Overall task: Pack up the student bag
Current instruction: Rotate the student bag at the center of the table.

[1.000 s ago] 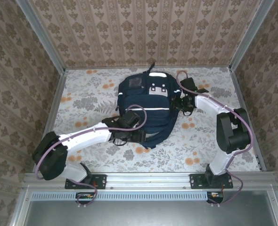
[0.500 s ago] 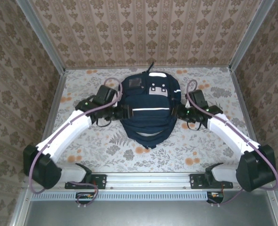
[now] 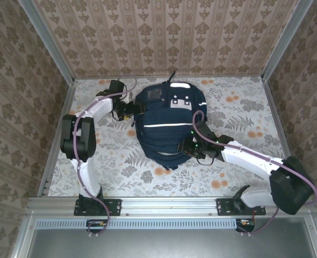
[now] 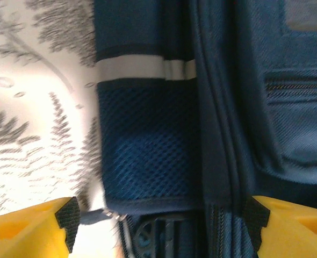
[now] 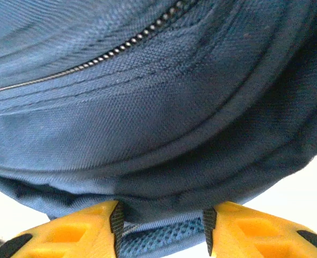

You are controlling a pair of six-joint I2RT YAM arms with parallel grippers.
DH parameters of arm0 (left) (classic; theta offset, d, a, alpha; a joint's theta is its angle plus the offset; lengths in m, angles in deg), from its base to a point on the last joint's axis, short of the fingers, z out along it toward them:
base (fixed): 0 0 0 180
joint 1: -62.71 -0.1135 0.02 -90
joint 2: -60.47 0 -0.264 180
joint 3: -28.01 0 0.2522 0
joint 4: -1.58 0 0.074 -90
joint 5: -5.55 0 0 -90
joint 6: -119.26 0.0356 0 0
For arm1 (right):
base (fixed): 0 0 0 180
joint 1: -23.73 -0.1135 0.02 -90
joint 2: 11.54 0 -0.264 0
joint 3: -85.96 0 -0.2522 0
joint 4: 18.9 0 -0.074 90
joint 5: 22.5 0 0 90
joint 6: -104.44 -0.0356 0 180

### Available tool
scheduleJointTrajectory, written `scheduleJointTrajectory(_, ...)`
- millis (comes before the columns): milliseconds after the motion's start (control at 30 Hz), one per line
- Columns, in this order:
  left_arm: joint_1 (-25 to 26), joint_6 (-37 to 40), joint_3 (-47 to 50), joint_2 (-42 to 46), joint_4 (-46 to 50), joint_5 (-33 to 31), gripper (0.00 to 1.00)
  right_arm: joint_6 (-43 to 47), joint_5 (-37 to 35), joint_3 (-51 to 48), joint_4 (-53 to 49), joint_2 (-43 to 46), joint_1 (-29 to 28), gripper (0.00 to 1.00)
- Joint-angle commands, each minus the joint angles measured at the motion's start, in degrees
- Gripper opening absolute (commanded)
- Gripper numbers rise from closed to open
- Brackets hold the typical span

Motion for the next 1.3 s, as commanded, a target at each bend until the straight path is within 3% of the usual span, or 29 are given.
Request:
scheduleJointTrajectory(0, 2.0, 0.26, -4.01, -1.18, -3.3, 5.03, 0.84, -2.55, -2.09, 1.22, 3.74, -2.92, -0.33, 0.46)
scheduleJointTrajectory(67, 2.47, -0.02, -4.42, -2.86, -3.05, 4.92, 0.81, -2.56, -2.36, 1.52, 4.03, -4.92, -0.33, 0.46)
scheduleJointTrajectory(100, 2.69, -0.17, -4.41, -3.78, -3.03, 5.09, 0.75, -2.32, -2.36, 1.63, 4.03, -5.69, -0.25, 0.45)
scheduleJointTrajectory(300, 3.43, -1.72, 0.26, -2.66, -5.05, 3.39, 0.18, 0.94, -3.98, 3.18, 0.49, -7.86, 2.73, 0.39)
scheduleJointTrajectory(433, 3.53, -3.47, 6.01, 0.78, -6.19, 1.54, 0.03, 4.38, -3.37, 3.6, -1.0, -8.97, 7.68, 0.39)
scheduleJointTrajectory(767, 10.47, -16.69, 25.43, 16.88, -11.68, -5.08, 0.0, 17.81, -2.98, 13.22, -7.77, -16.31, 22.01, 0.39)
scheduleJointTrajectory(900, 19.12, -24.15, 28.29, 21.0, -13.45, -9.31, 0.0, 21.0, -2.19, 19.48, -9.79, -20.37, 27.71, 0.39)
scheduleJointTrajectory(1100, 28.03, -30.71, 25.82, 22.55, -13.81, -14.47, 0.02, 24.57, -0.32, 29.81, -13.68, -26.79, 32.15, 0.39)
scheduleJointTrajectory(1167, 29.67, -31.22, 24.32, 22.72, -12.63, -15.55, 0.09, 24.7, -0.47, 31.68, -15.56, -26.91, 32.65, 0.39)
scheduleJointTrajectory(1267, 30.44, -31.44, 23.47, 24.34, -9.68, -17.08, 0.3, 24.3, -1.19, 30.56, -15.09, -22.87, 32.46, 0.39)
